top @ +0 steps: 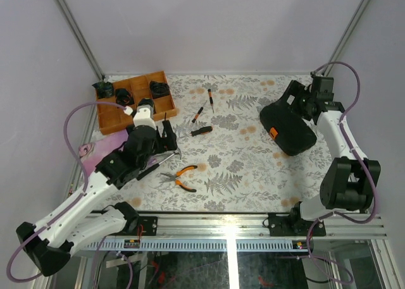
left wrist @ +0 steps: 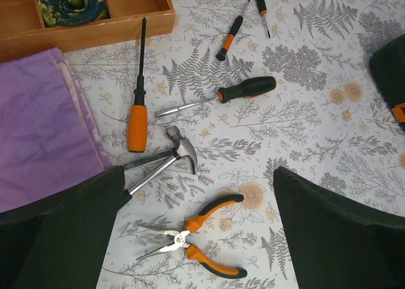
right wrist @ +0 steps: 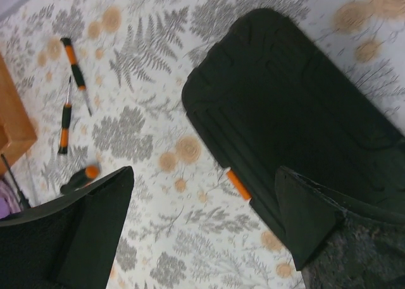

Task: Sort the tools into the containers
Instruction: Move the storage box to the center of the board.

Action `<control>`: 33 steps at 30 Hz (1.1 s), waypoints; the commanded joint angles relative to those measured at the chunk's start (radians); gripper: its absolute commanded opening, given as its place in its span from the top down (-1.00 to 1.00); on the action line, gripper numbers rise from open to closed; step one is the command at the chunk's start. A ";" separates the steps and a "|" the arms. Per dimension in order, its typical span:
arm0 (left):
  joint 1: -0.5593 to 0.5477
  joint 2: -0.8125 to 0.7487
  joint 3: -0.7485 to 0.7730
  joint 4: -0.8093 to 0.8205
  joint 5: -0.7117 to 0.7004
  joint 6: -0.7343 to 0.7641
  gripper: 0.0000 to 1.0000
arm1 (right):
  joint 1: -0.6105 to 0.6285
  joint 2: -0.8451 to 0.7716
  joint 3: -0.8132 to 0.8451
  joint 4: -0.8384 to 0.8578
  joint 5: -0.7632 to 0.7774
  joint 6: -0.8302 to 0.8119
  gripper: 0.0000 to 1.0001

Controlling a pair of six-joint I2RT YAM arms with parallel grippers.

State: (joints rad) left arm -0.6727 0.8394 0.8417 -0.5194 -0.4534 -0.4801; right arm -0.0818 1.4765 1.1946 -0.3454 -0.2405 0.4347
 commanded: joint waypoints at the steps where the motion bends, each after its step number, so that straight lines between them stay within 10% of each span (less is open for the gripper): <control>1: 0.019 0.089 0.067 0.089 0.033 0.050 -1.00 | -0.012 0.072 0.115 0.049 0.123 -0.004 -0.99; 17: 0.127 0.181 0.064 0.085 0.108 0.026 -1.00 | -0.158 0.322 0.212 0.200 0.005 -0.041 -0.99; 33: 0.132 0.147 0.026 0.120 0.171 0.048 -1.00 | -0.186 0.640 0.590 -0.099 -0.132 -0.192 -0.99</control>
State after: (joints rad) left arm -0.5476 1.0065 0.8837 -0.4648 -0.3302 -0.4599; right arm -0.2649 2.0960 1.6985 -0.3473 -0.2935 0.3031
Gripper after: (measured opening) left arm 0.997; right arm 0.993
